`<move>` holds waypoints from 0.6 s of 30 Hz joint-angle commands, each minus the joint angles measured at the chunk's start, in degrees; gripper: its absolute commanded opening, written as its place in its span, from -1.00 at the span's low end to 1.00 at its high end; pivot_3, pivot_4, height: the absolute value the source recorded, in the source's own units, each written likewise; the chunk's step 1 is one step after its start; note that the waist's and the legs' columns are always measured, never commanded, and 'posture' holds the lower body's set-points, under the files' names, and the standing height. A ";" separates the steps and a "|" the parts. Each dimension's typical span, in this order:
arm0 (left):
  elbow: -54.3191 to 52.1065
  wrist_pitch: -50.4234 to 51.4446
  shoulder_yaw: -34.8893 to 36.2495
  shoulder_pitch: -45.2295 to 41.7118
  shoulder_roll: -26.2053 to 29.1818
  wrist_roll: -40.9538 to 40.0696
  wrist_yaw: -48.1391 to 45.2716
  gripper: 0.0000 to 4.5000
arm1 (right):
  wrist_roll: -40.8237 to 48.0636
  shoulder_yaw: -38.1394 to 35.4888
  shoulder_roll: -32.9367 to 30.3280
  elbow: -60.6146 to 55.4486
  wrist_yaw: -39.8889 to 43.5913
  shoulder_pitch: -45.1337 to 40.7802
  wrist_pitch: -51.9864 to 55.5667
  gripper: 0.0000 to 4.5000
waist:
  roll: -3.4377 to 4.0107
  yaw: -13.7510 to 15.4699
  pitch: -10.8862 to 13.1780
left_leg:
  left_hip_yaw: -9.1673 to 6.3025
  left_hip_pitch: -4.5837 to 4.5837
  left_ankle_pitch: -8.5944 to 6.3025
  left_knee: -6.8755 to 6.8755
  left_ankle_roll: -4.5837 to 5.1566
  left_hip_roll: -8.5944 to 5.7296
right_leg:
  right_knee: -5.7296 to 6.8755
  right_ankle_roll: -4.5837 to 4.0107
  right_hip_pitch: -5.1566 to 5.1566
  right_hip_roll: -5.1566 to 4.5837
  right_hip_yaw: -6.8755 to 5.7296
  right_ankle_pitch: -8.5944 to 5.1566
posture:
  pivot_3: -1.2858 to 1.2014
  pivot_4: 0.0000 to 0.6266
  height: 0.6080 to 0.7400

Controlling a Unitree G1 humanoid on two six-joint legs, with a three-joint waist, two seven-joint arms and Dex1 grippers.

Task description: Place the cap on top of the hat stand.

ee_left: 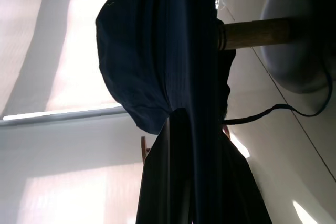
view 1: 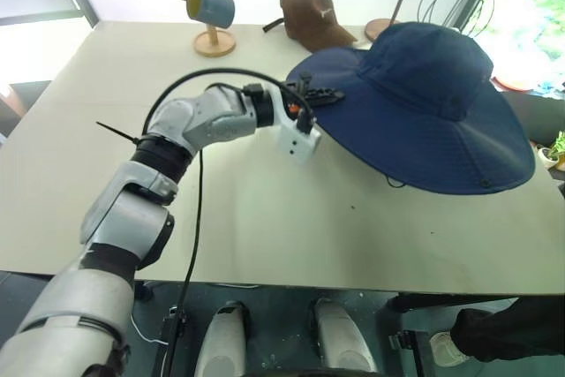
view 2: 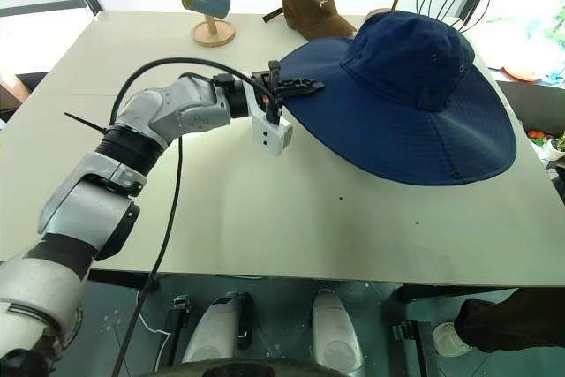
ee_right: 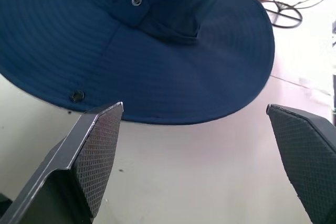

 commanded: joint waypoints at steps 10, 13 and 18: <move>5.81 -1.63 -9.61 -3.44 1.03 11.66 15.16 -0.98 | 1.02 -4.82 -4.08 -0.48 1.96 1.30 -0.02 1.00 | -0.01 -0.62 0.01 | -0.01 0.00 -0.01 -0.04 -0.01 0.00 | 0.00 0.00 0.00 0.00 -0.01 0.00 | 0.03 -0.52 0.97; 7.28 -1.38 -10.50 -4.89 0.99 12.20 17.08 -0.98 | 0.64 -4.54 -4.94 -0.32 2.95 1.79 -0.12 1.00 | -0.03 -0.61 0.01 | -0.01 0.00 -0.01 -0.05 -0.02 0.00 | -0.01 0.01 0.00 0.00 -0.01 -0.01 | 0.03 -0.52 0.97; 9.61 -3.33 -9.95 -6.66 1.09 9.98 16.96 -0.61 | 0.59 -2.19 -5.93 0.73 2.74 0.42 -0.71 1.00 | -0.03 -0.59 0.02 | 0.00 -0.02 -0.01 -0.05 -0.02 0.00 | -0.04 0.01 0.00 -0.01 -0.02 -0.01 | 0.03 -0.52 0.97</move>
